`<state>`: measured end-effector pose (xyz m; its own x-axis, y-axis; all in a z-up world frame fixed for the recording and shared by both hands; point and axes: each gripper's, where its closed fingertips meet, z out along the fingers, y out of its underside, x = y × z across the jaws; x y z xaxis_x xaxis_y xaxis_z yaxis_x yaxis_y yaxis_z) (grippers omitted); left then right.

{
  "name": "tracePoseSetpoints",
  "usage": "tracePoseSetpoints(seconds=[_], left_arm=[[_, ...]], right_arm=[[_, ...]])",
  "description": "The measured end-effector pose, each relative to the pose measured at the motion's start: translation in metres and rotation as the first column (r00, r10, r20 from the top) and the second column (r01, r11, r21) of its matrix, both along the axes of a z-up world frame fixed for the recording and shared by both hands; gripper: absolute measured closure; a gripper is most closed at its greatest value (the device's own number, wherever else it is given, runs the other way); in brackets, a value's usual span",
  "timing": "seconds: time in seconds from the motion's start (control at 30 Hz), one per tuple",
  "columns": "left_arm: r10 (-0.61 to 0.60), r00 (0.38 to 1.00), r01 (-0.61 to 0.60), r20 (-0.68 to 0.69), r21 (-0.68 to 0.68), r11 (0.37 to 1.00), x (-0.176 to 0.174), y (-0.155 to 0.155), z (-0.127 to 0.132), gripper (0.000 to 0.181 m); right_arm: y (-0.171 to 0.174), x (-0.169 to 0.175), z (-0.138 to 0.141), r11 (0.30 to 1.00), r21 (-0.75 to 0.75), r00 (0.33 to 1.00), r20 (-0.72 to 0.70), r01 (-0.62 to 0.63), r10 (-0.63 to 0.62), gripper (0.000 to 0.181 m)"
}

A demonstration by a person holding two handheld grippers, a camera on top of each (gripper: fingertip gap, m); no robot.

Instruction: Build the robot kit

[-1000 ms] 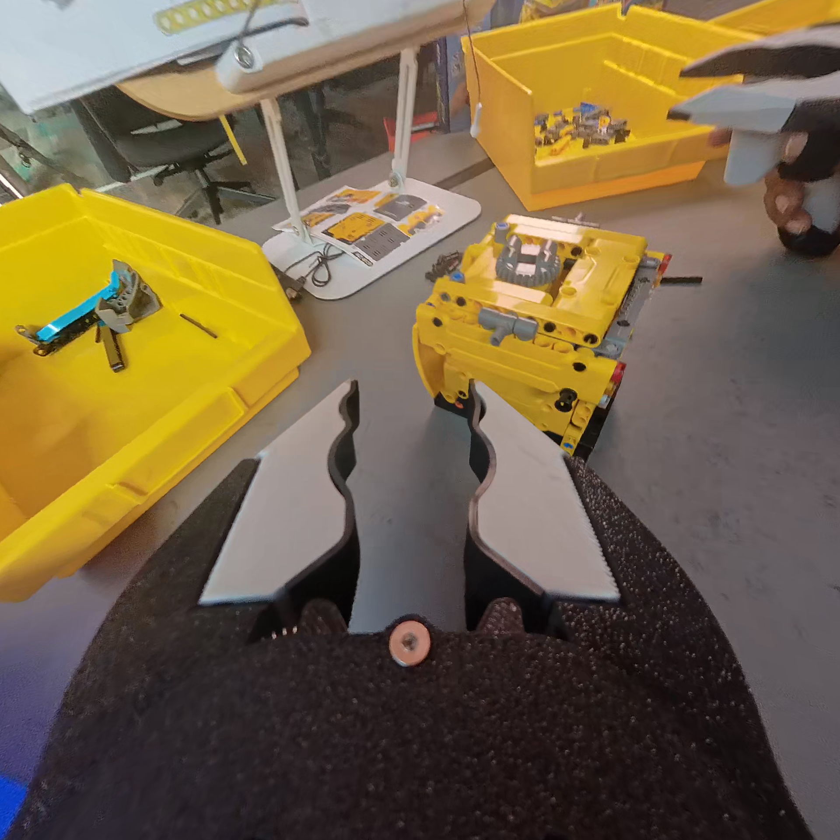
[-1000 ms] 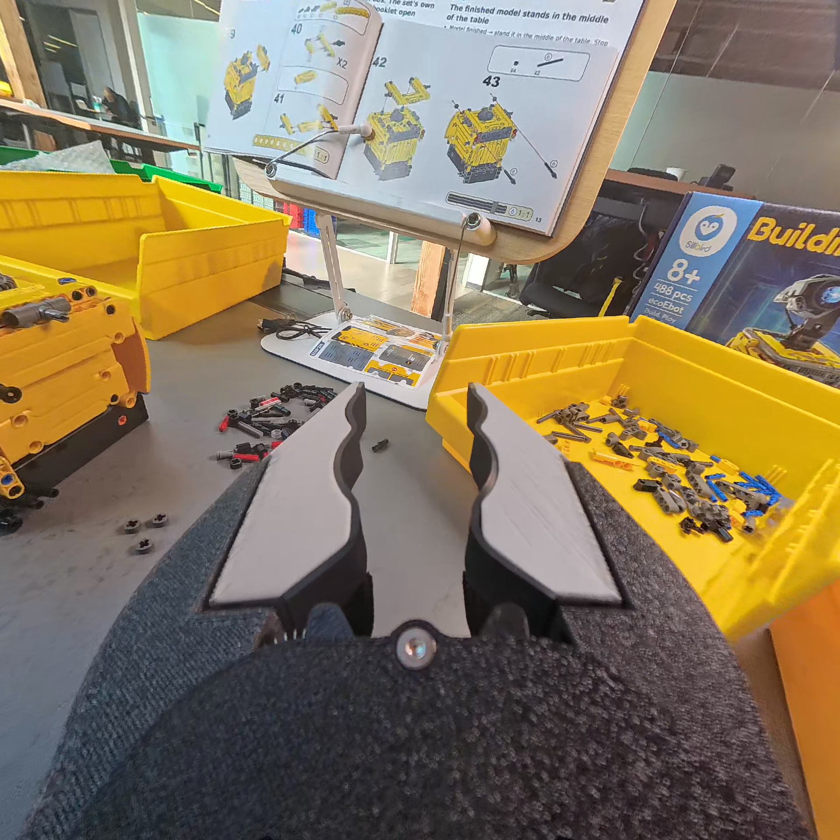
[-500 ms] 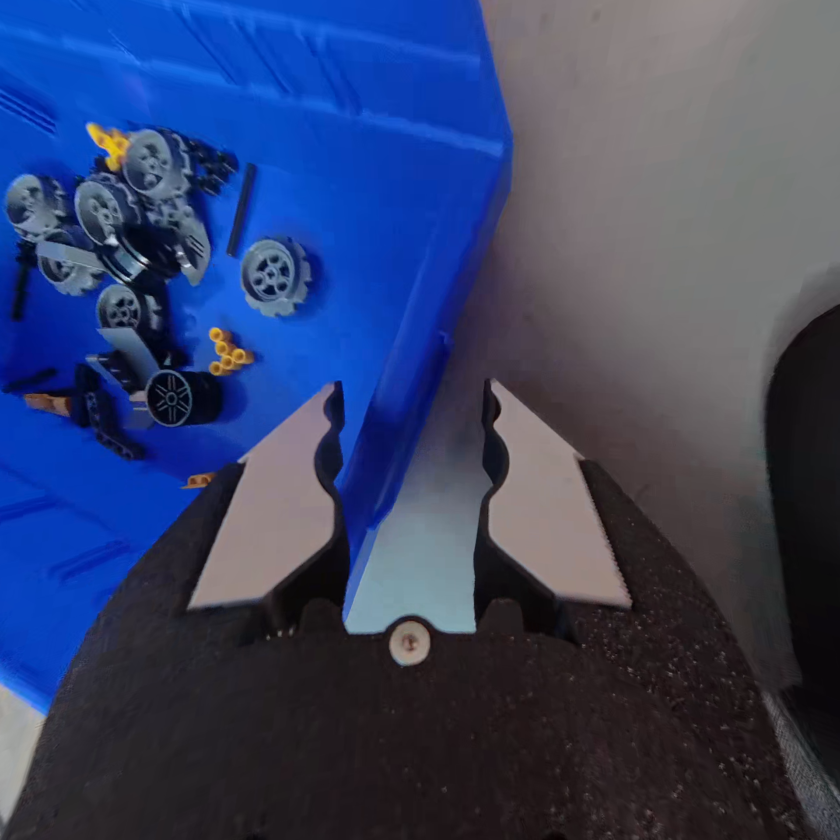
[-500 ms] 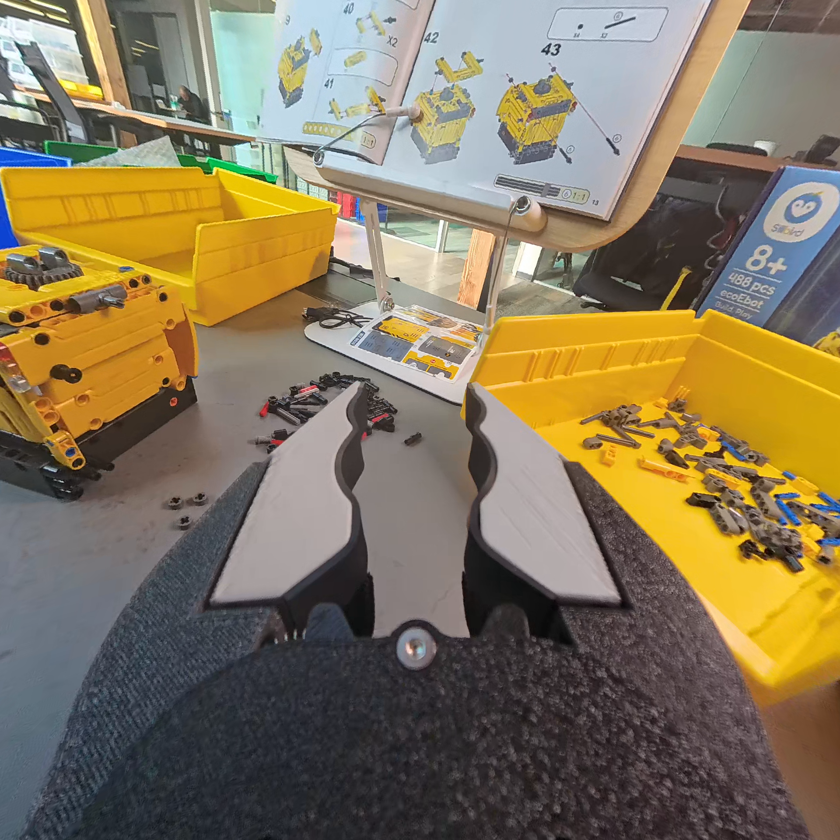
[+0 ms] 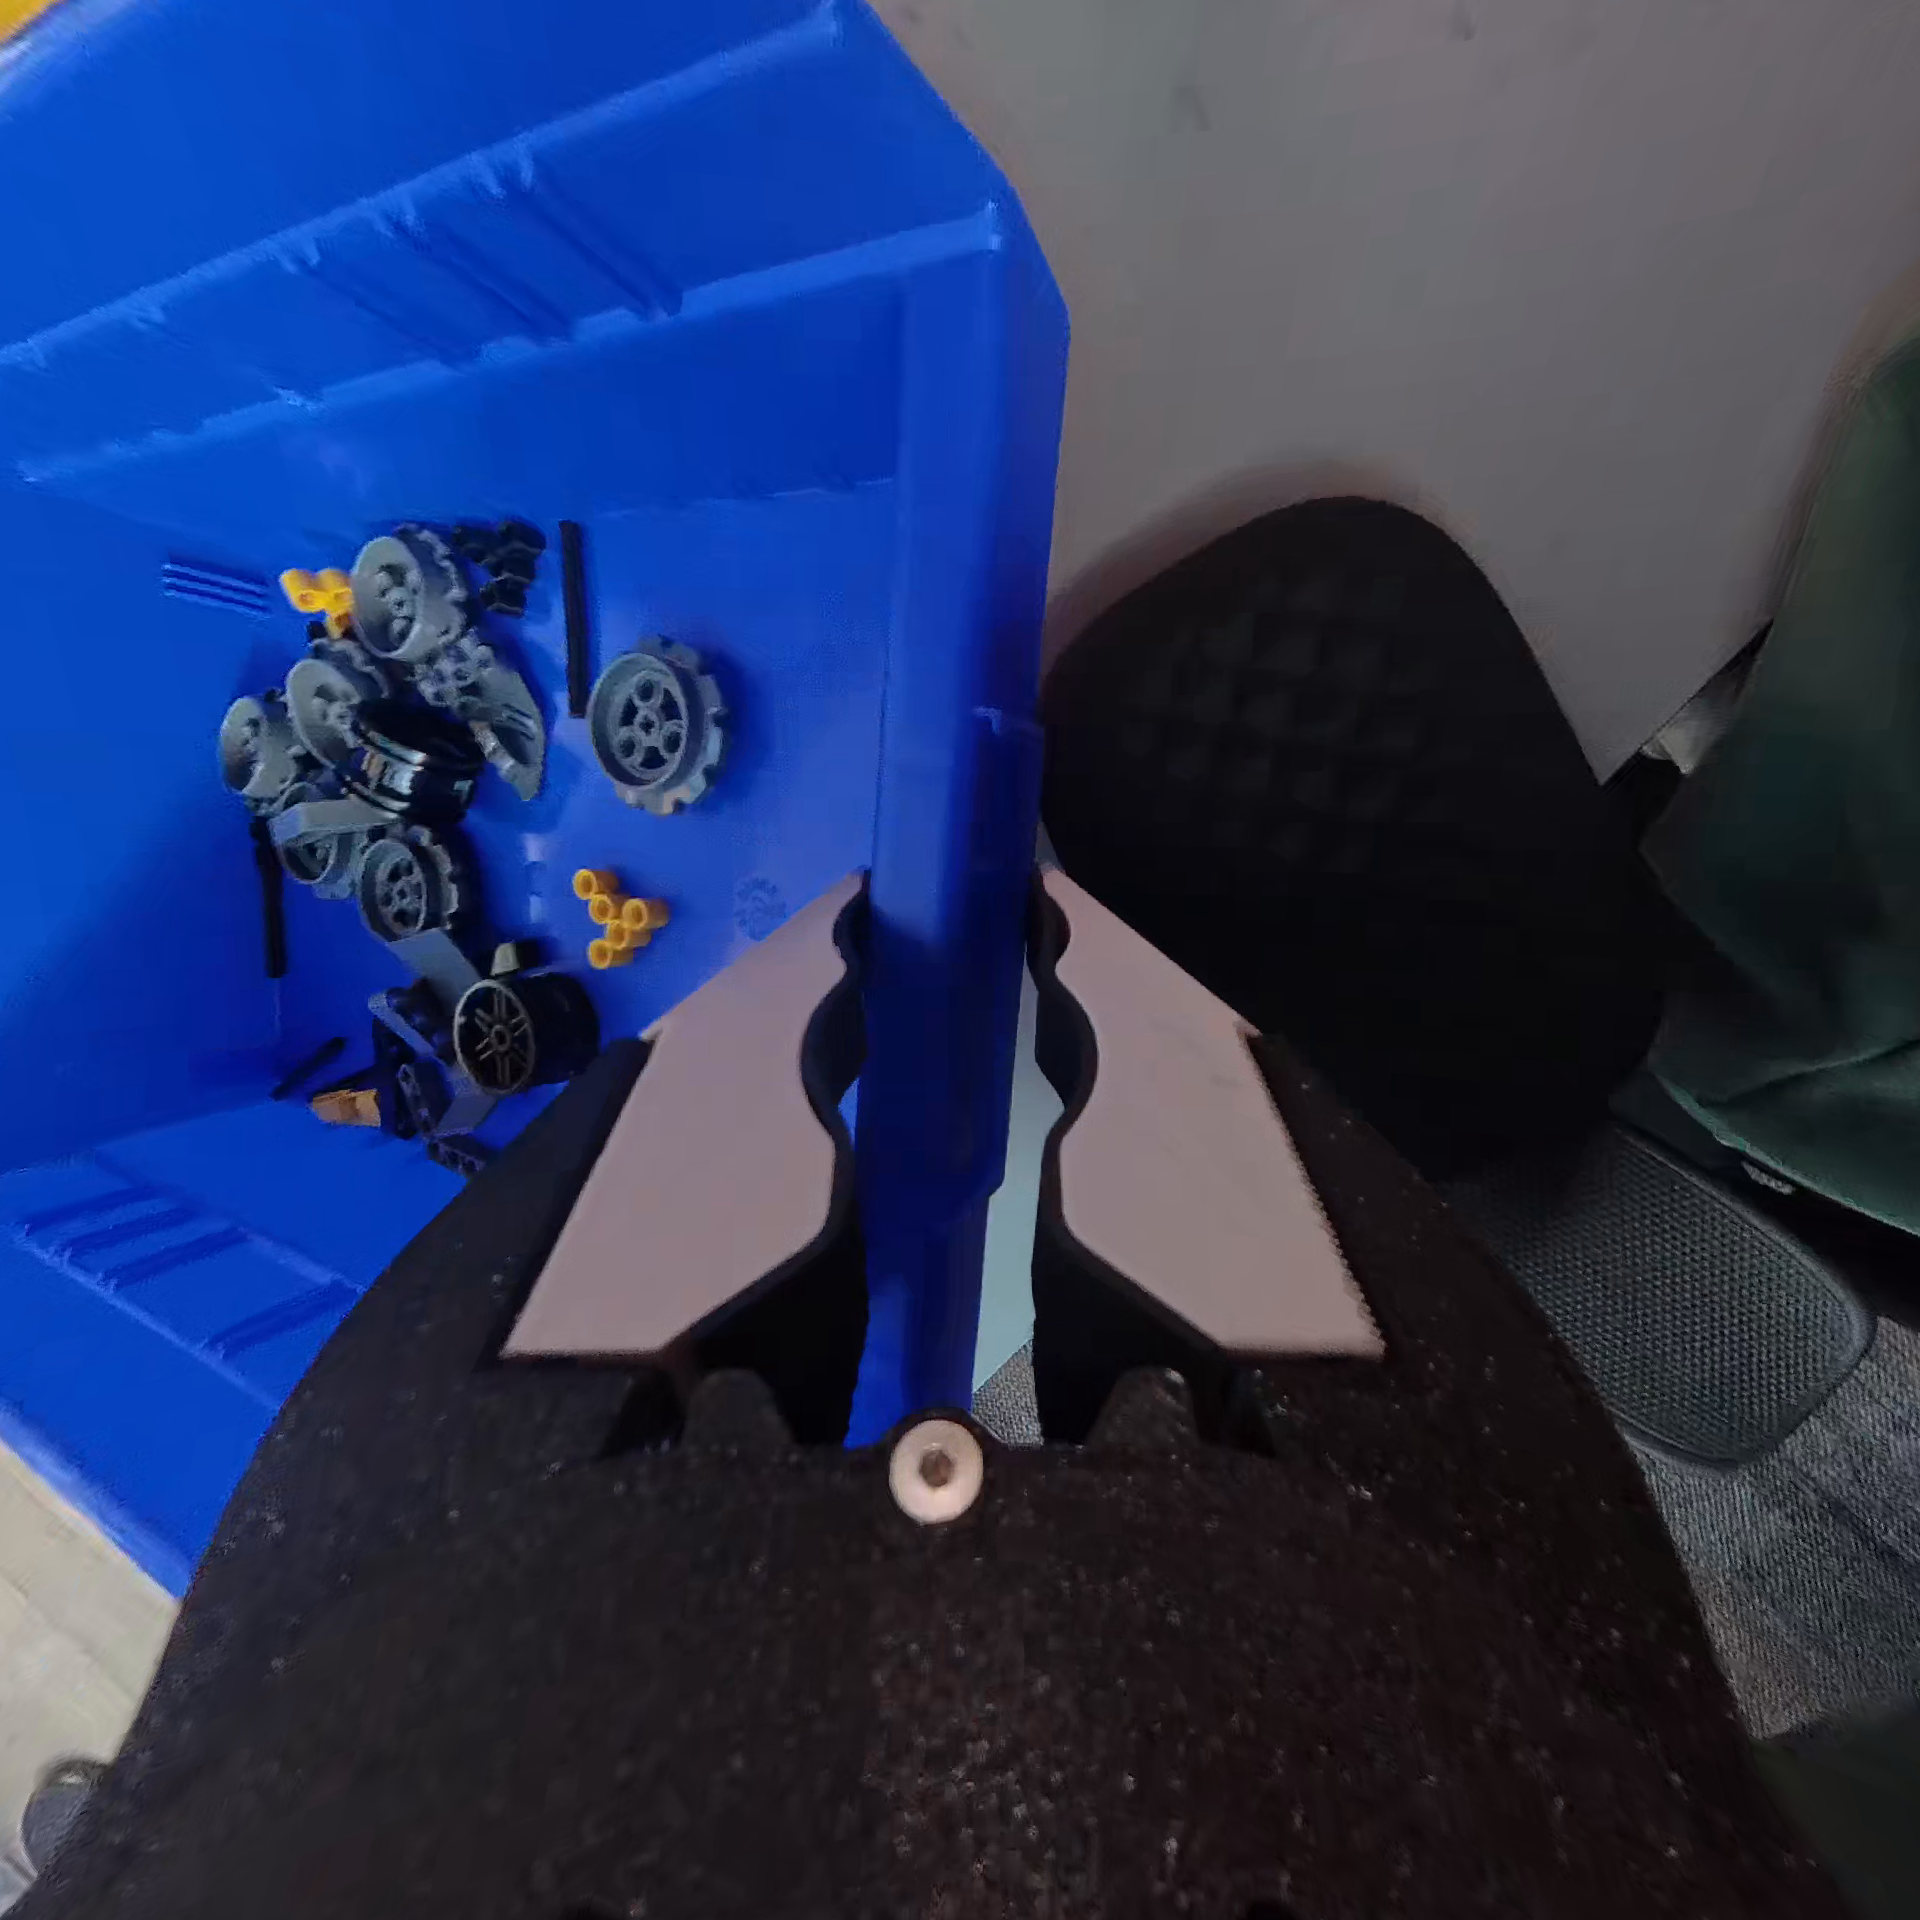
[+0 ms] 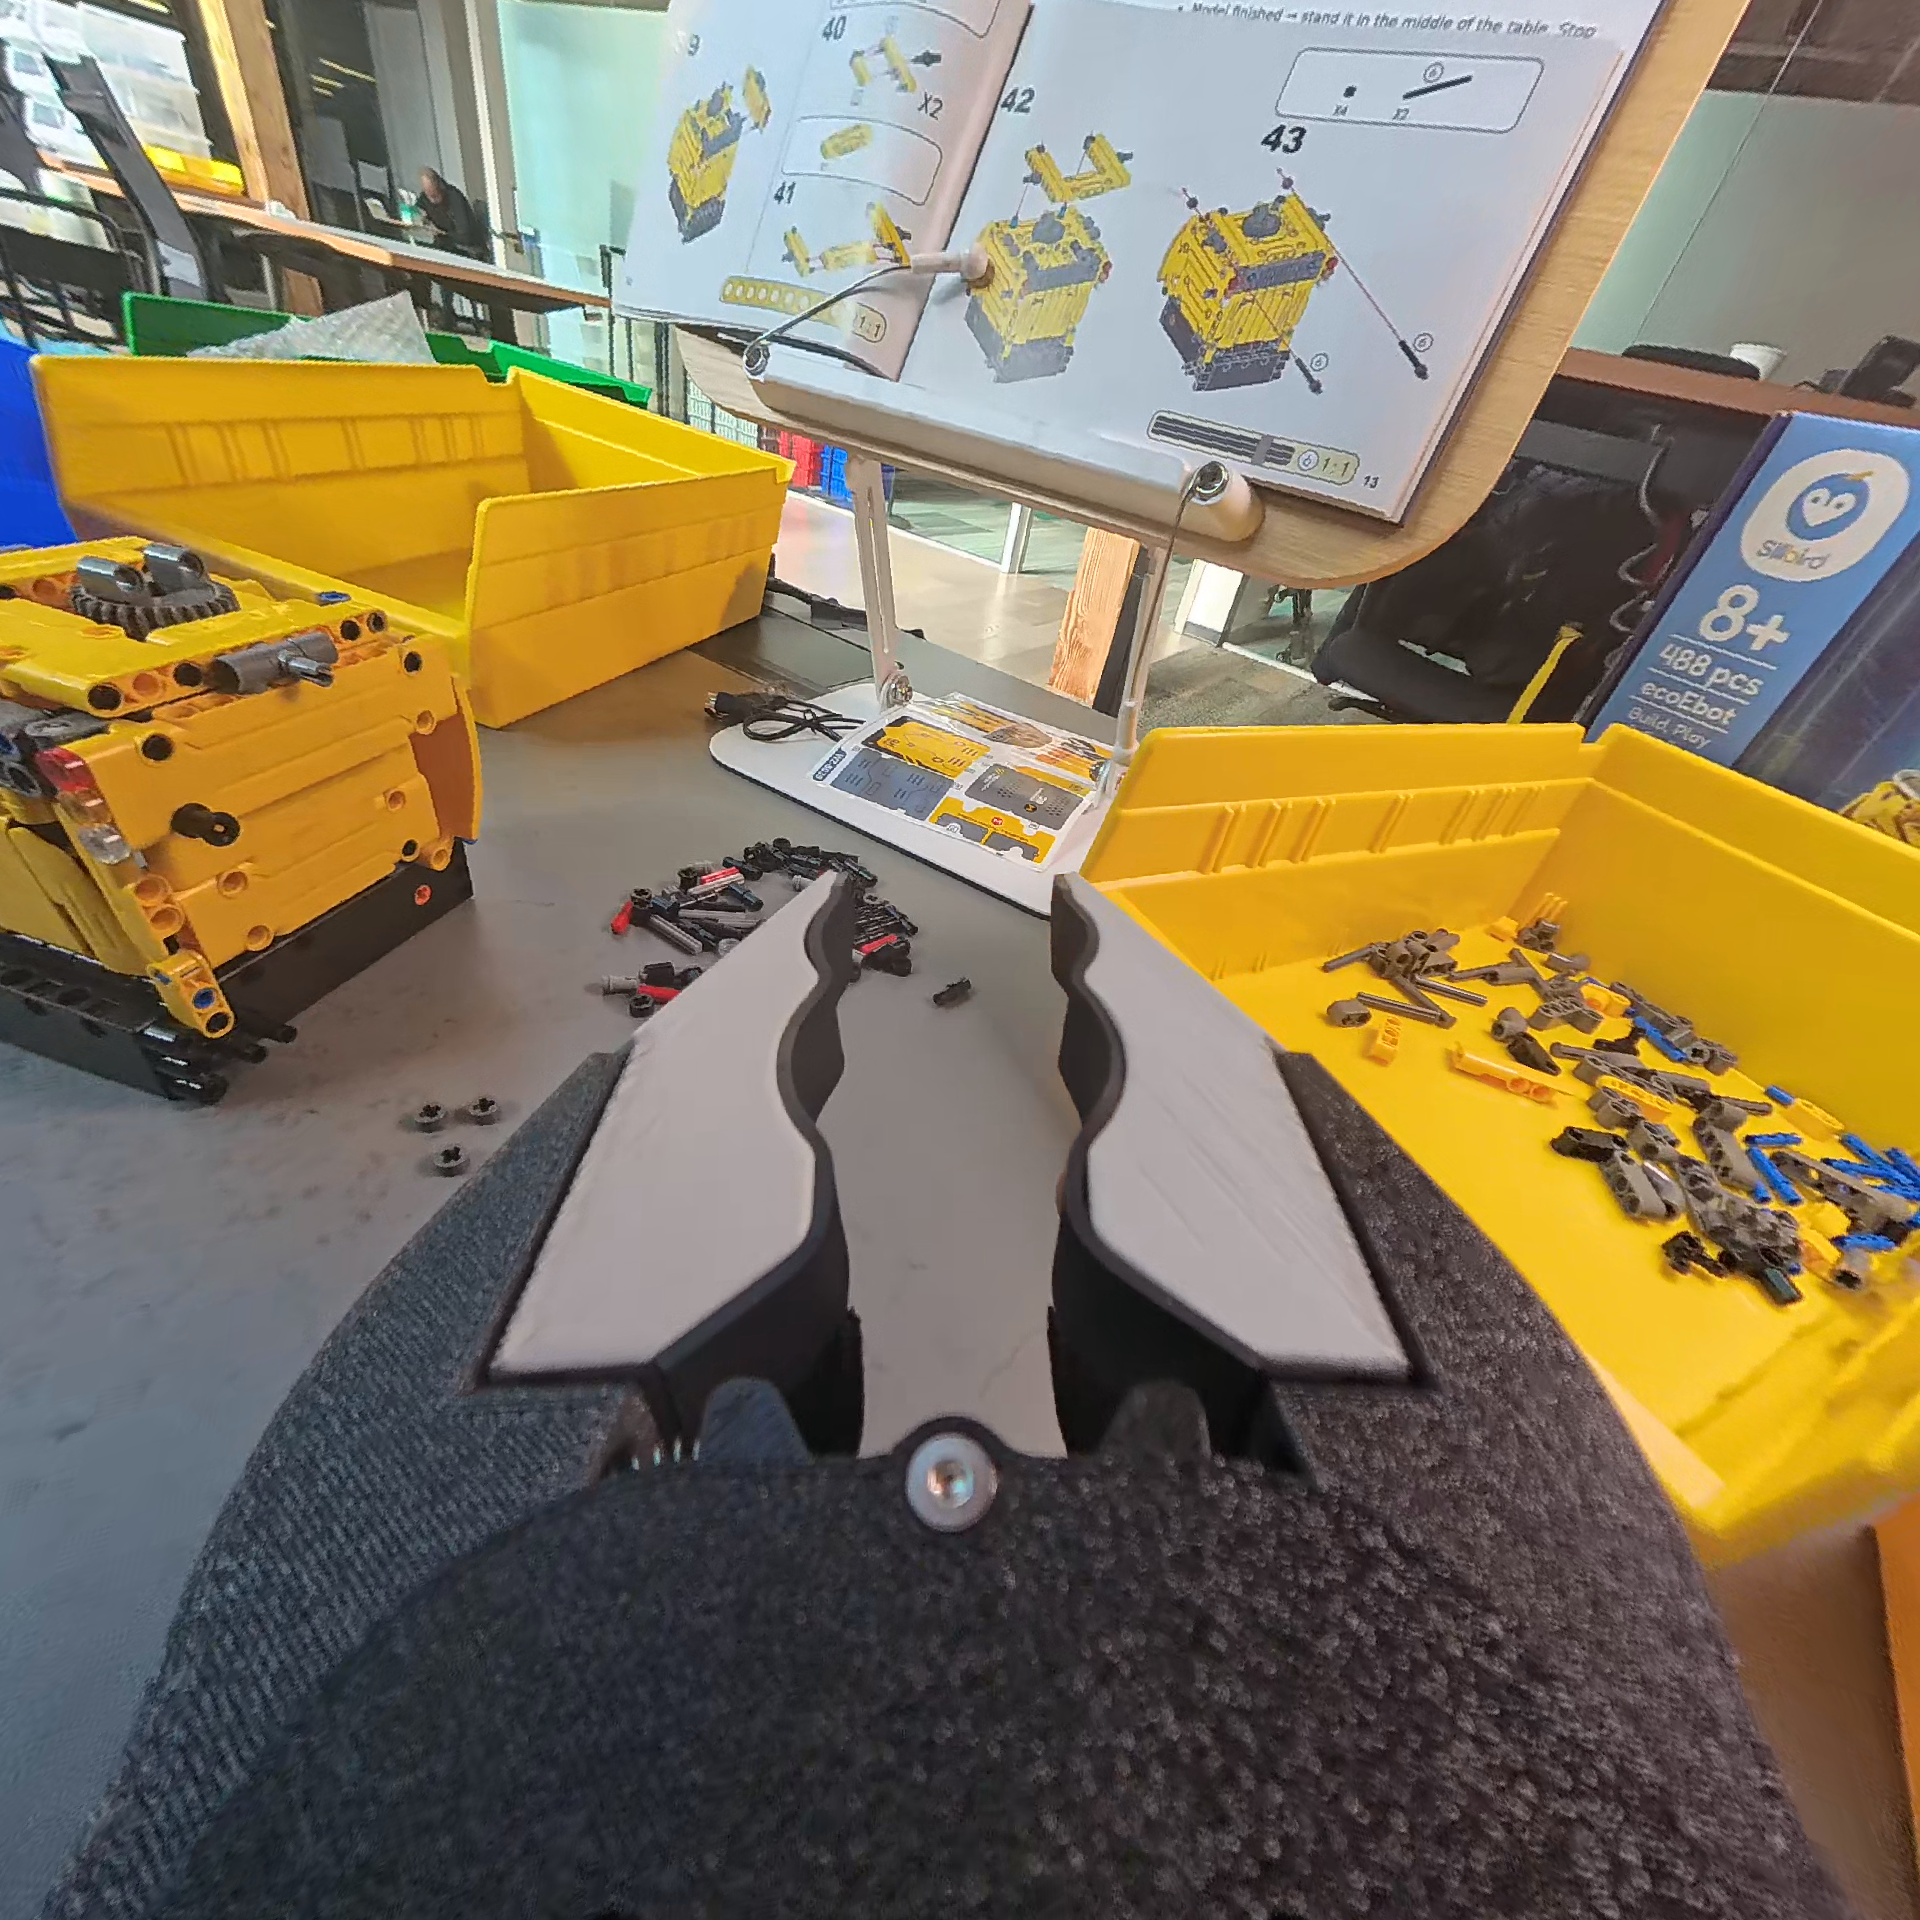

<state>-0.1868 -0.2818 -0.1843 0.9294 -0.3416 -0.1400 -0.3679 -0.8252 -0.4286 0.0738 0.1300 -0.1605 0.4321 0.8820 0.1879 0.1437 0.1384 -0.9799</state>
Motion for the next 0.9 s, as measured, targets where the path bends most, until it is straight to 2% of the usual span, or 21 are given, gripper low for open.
tracePoseSetpoints(seconds=[0.07, 0.13, 0.2, 0.3, 0.47, 0.57, 0.63, 0.7, 0.8, 0.87, 0.9], left_arm=[[0.084, 0.996, -0.083, -0.037, 0.04, 0.996, -0.013, 0.006, 0.008, 0.151], [0.191, 0.977, -0.193, -0.094, -0.008, 0.981, -0.045, 0.005, -0.012, 0.15], [0.225, 0.966, -0.237, -0.125, -0.097, 0.967, -0.059, -0.001, -0.039, 0.152], [0.18, 0.983, -0.182, -0.028, -0.068, 0.981, -0.032, 0.016, -0.048, 0.157], [0.223, 0.974, -0.225, -0.027, -0.07, 0.972, -0.024, 0.02, -0.066, 0.157], [0.225, 0.974, -0.224, 0.032, -0.053, 0.973, -0.012, 0.02, -0.067, 0.138], [0.19, 0.976, -0.191, 0.105, -0.002, 0.982, -0.001, 0.021, -0.052, 0.137], [0.179, 0.962, -0.213, 0.207, 0.152, 0.965, -0.003, 0.028, -0.012, 0.142], [0.256, 0.925, -0.353, 0.282, 0.381, 0.855, -0.049, 0.032, 0.057, 0.146], [0.312, 0.904, -0.413, 0.292, 0.411, 0.812, -0.084, 0.032, 0.076, 0.148], [0.332, 0.9, -0.42, 0.281, 0.364, 0.831, -0.097, 0.033, 0.071, 0.148]], right_arm=[[-0.002, -0.003, -0.002, 1.0, 0.0, 1.0, 0.007, -0.007, 0.007, 0.144], [-0.004, -0.005, -0.005, 1.0, -0.003, 1.0, 0.019, -0.017, 0.017, 0.144], [-0.005, -0.003, -0.003, 1.0, 0.01, 1.0, 0.023, -0.018, 0.018, 0.144], [-0.005, 0.003, -0.001, 1.0, 0.027, 1.0, 0.021, -0.002, 0.001, 0.145], [-0.001, 0.0, -0.008, 1.0, -0.007, 1.0, 0.026, 0.0, 0.0, 0.146], [-0.003, -0.003, -0.009, 1.0, 0.005, 0.999, 0.033, -0.007, 0.007, 0.146], [-0.004, -0.004, -0.011, 1.0, 0.008, 0.999, 0.043, -0.008, 0.007, 0.146], [-0.004, -0.004, -0.011, 1.0, 0.017, 0.999, 0.047, -0.006, 0.005, 0.146], [-0.003, -0.005, -0.011, 1.0, 0.01, 0.999, 0.046, -0.006, 0.005, 0.146], [-0.003, -0.007, -0.011, 1.0, 0.011, 0.999, 0.043, -0.007, 0.006, 0.146], [-0.003, -0.008, -0.011, 1.0, 0.008, 0.999, 0.043, -0.009, 0.008, 0.146]])
